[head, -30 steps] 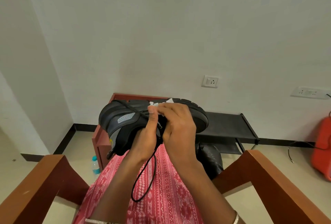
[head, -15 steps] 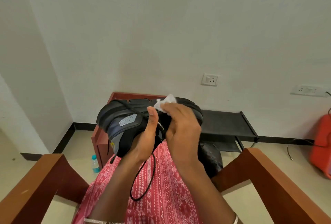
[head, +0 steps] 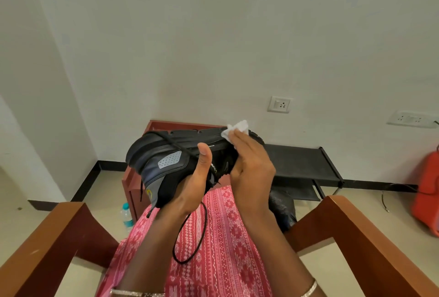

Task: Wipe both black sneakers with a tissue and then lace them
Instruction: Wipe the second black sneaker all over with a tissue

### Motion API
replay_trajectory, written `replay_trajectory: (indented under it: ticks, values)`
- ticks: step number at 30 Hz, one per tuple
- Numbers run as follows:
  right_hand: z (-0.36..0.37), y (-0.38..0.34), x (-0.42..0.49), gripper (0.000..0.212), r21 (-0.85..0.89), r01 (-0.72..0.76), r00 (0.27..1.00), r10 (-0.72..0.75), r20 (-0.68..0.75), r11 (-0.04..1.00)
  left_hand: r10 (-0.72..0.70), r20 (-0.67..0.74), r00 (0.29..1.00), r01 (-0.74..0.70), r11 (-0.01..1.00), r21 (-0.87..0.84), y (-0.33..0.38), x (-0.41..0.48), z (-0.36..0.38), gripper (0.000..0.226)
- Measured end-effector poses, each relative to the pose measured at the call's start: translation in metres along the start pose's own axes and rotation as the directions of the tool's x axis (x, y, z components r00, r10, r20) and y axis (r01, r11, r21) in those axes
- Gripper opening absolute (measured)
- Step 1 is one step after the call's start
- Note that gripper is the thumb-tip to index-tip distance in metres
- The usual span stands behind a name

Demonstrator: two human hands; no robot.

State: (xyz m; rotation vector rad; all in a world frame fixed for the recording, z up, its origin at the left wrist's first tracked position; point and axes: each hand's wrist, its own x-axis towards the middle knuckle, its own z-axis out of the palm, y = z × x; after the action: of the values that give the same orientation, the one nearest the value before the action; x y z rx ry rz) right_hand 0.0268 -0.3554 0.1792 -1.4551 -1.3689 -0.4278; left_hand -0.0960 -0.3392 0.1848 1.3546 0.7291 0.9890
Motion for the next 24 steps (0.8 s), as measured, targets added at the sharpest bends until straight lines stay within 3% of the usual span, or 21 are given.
replay_trajectory:
  ticks: [1, 3, 5, 6, 7, 8, 9, 10, 12, 14, 17, 19, 22, 24]
  values:
    - [0.007, -0.011, -0.002, 0.037, 0.063, 0.041, 0.998, -0.044, 0.052, 0.997, 0.019, -0.003, 1.0, -0.019, 1.0, 0.017, 0.001, 0.0, -0.001, 0.102]
    - [0.029, -0.043, -0.027, 0.041, 0.037, -0.018, 0.976, 0.009, 0.217, 0.999, 0.068, -0.036, 0.997, -0.065, 0.995, 0.078, 0.004, -0.002, -0.001, 0.098]
    - [0.028, -0.032, -0.038, 0.051, -0.442, 0.09, 0.968, 0.026, 0.249, 0.893, 0.07, -0.039, 0.997, -0.064, 0.987, 0.148, 0.01, -0.005, 0.001, 0.094]
    - [0.022, -0.026, -0.037, 0.048, -0.25, 0.091, 0.97, -0.029, 0.241, 0.964, 0.064, -0.034, 0.997, -0.057, 0.983, 0.176, 0.011, -0.007, 0.002, 0.097]
    - [0.013, -0.024, -0.037, 0.041, 0.161, 0.054, 0.97, -0.09, 0.224, 0.986, 0.058, -0.037, 0.998, -0.05, 0.98, 0.192, 0.01, -0.007, 0.002, 0.103]
    - [0.015, -0.005, -0.018, 0.036, 0.162, 0.106, 0.964, -0.142, 0.224, 0.981, 0.051, -0.039, 0.998, -0.042, 0.978, 0.206, 0.01, -0.007, 0.002, 0.108]
    - [0.005, 0.009, 0.001, 0.036, 0.091, 0.107, 0.991, -0.114, 0.074, 0.99, 0.026, -0.054, 0.998, -0.013, 0.974, 0.225, 0.008, -0.007, 0.001, 0.11]
    - [-0.002, 0.019, 0.007, 0.039, 0.008, 0.076, 0.997, -0.076, 0.024, 0.997, -0.019, -0.077, 0.997, 0.037, 0.967, 0.251, 0.007, -0.006, 0.002, 0.109]
    - [-0.002, 0.02, 0.011, 0.04, -0.035, -0.037, 0.999, 0.038, 0.035, 0.999, -0.112, -0.097, 0.989, 0.136, 0.948, 0.287, 0.007, -0.006, 0.003, 0.109]
    - [0.004, 0.014, 0.008, 0.034, -0.034, -0.059, 0.996, 0.061, 0.071, 0.998, -0.106, -0.083, 0.991, 0.127, 0.944, 0.305, 0.006, -0.006, 0.005, 0.11]
    - [0.002, 0.0, 0.014, 0.029, 0.026, 0.011, 0.998, -0.012, 0.06, 1.0, -0.005, -0.066, 0.998, 0.026, 0.947, 0.32, 0.008, -0.006, 0.007, 0.102]
    - [0.002, -0.017, 0.01, 0.022, 0.121, 0.094, 0.991, -0.104, 0.078, 0.988, 0.041, -0.057, 0.998, -0.02, 0.943, 0.331, 0.007, -0.005, 0.006, 0.116]
    - [-0.001, -0.032, 0.006, 0.052, 0.329, 0.118, 0.974, -0.174, 0.148, 0.937, 0.015, -0.032, 0.999, -0.003, 0.944, 0.33, 0.005, -0.006, 0.006, 0.14]
    - [-0.002, -0.025, 0.013, 0.039, 0.334, 0.127, 0.965, -0.194, 0.175, 0.934, 0.032, -0.031, 0.999, -0.021, 0.948, 0.317, 0.01, -0.009, 0.009, 0.117]
